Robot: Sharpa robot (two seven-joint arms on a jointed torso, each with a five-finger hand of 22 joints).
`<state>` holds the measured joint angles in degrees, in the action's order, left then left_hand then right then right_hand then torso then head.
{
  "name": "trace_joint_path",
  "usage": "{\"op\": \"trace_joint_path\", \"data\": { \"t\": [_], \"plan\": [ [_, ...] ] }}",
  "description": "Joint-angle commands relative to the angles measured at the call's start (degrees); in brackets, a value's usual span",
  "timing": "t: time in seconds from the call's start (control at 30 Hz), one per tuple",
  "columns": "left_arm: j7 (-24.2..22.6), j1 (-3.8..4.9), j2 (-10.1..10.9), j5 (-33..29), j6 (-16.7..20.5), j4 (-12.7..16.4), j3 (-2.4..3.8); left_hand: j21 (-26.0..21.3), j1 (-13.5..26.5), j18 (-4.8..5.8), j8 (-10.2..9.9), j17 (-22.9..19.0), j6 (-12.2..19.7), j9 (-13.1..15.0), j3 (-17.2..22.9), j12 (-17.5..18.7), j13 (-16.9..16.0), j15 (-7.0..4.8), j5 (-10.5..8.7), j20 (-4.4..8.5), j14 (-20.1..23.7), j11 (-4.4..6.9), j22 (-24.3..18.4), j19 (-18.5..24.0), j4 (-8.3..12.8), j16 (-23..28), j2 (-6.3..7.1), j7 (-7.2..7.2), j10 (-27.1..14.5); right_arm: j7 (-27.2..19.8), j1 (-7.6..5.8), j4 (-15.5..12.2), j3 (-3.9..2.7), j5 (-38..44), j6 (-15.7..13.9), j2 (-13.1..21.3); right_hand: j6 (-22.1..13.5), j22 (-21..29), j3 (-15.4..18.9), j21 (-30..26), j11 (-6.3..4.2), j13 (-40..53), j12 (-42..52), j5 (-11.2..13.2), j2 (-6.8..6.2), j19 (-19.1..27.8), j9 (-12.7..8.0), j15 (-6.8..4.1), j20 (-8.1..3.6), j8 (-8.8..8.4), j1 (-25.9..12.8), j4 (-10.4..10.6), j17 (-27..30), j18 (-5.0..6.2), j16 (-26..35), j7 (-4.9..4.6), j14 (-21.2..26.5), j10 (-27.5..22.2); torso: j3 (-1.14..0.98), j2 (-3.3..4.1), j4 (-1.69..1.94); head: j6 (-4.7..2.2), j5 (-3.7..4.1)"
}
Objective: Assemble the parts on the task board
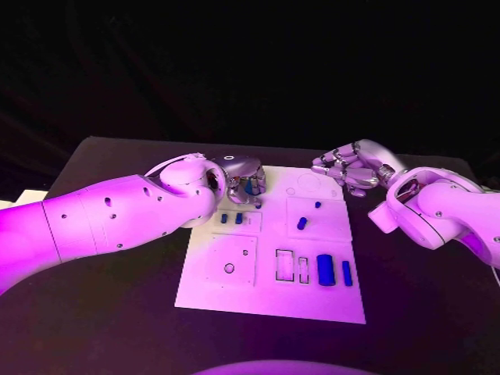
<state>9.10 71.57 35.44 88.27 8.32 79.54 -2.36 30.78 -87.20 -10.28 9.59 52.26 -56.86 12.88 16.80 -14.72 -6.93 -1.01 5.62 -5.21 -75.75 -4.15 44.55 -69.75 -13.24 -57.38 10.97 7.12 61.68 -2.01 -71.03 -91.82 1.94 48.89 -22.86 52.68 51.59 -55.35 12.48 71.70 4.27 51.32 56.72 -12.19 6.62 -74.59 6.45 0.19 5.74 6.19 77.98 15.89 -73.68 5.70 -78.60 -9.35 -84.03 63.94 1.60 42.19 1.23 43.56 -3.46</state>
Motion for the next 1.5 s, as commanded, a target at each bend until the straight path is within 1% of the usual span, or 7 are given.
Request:
{"op": "trace_joint_path", "data": {
  "t": [0.03,0.13,0.2,0.47,0.6,0.73,1.5],
  "plan": [
    [2.14,-0.13,-0.68,2.15,-4.61,-0.43,0.03,0.82,-0.1,-0.11,-0.5,1.29,-0.67,-0.36,0.69,0.61,0.4,-0.01,-0.13,0.11,-0.82,0.14,0.59,-0.69,0.11,-1.63,0.02,-0.11,0.53,-0.56,0.04,-0.06,0.0,0.29,0.11,-0.16,0.14,0.02,0.37,-0.06,0.09,-0.05,-0.18,-0.33,-0.2,0.01,0.08,-0.35,0.01,0.35,0.38,-0.06,-0.09,0.85,0.07,0.02,-1.84,-0.39,-0.01,0.0,0.05,0.09,0.13],
    [3.25,-0.18,-0.99,2.14,-6.06,-0.54,0.04,2.71,-0.23,0.19,-0.98,2.66,-0.79,-0.77,1.04,1.18,0.84,-0.1,-0.07,0.25,-1.36,0.12,2.21,-1.46,0.31,-3.3,-0.01,-0.07,0.69,-0.57,0.04,-0.07,0.0,0.3,0.16,-0.19,0.14,0.02,0.37,-0.06,0.09,-0.05,-0.18,-0.33,-0.2,0.01,0.08,-0.35,0.01,0.35,0.38,-0.06,-0.09,0.85,0.07,0.02,-1.84,-0.39,0.03,-0.01,-0.01,0.19,0.12],
    [3.58,-0.2,-1.13,2.14,-6.47,-0.61,0.04,5.18,-0.2,0.63,-1.23,4.36,-1.13,-1.04,1.35,1.47,1.1,-0.17,-0.05,0.28,-2.11,0.12,4.23,-2.45,0.38,-5.25,-0.09,-0.08,1.11,-0.56,0.04,-0.08,0.0,0.3,0.18,-0.19,0.14,0.02,0.37,-0.06,0.09,-0.05,-0.18,-0.33,-0.2,0.01,0.08,-0.35,0.01,0.35,0.38,-0.06,-0.09,0.85,0.07,0.02,-1.84,-0.39,-0.02,-0.02,0.06,0.2,0.14],
    [4.11,-0.23,-1.55,2.19,-6.63,-0.69,0.07,12.87,0.01,1.85,-1.62,9.32,-2.91,-1.66,2.29,2.04,1.67,0.37,-0.06,0.05,-4.16,0.24,10.57,-5.28,0.69,-10.98,-0.19,0.09,3.29,-0.47,0.04,-0.08,0.0,0.43,0.31,-0.32,0.15,0.01,0.4,-0.05,0.09,-0.01,-0.13,-0.36,-0.18,0.01,0.09,-0.35,0.0,0.36,0.37,-0.04,-0.15,0.85,0.02,0.02,-1.86,-0.35,0.06,0.01,0.02,0.28,0.24],
    [5.01,-0.24,-1.66,2.25,-7.51,-0.71,0.08,16.09,-0.02,2.32,-1.81,11.45,-3.55,-1.89,2.74,2.35,1.86,0.43,-0.04,-0.01,-4.99,0.28,13.25,-6.31,0.96,-13.3,-0.22,0.11,4.08,-0.43,0.04,-0.06,0.0,0.47,0.37,-0.35,0.15,0.01,0.4,-0.05,0.09,-0.01,-0.13,-0.36,-0.18,0.01,0.09,-0.35,0.0,0.36,0.37,-0.04,-0.15,0.85,0.02,0.02,-1.86,-0.35,-0.02,-0.02,0.04,0.5,0.27],
    [5.58,-0.24,-1.88,2.23,-7.79,-0.73,0.09,20.08,-0.18,2.92,-2.05,13.74,-4.24,-2.15,3.64,2.77,2.06,0.44,-0.03,-0.06,-5.93,0.3,16.56,-7.52,1.43,-15.82,-0.4,0.11,4.87,-0.41,0.04,-0.05,0.0,0.48,0.44,-0.39,0.2,-0.02,0.45,-0.03,0.08,0.05,-0.03,-0.42,-0.11,-0.01,0.1,-0.35,0.0,0.4,0.37,0.01,-1.82,0.85,-1.19,0.04,-2.32,-0.26,0.02,-0.04,0.04,0.44,0.37],
    [5.77,-0.54,-3.58,0.78,-8.65,-2.3,0.1,26.15,0.38,3.82,-2.85,17.37,-5.0,-2.74,5.27,3.89,2.43,0.69,-0.06,-0.25,-7.2,0.14,21.88,-8.82,2.3,-19.74,-0.27,0.35,5.83,-0.34,0.05,0.04,0.0,0.49,0.63,-0.59,0.25,-0.04,0.47,-0.02,0.07,0.07,0.0,-0.45,-0.06,-0.02,0.11,-0.36,0.0,0.44,0.37,0.04,-0.16,0.84,-0.01,0.06,-1.9,-0.23,-0.04,-0.07,0.05,0.36,0.65]
  ]
}}
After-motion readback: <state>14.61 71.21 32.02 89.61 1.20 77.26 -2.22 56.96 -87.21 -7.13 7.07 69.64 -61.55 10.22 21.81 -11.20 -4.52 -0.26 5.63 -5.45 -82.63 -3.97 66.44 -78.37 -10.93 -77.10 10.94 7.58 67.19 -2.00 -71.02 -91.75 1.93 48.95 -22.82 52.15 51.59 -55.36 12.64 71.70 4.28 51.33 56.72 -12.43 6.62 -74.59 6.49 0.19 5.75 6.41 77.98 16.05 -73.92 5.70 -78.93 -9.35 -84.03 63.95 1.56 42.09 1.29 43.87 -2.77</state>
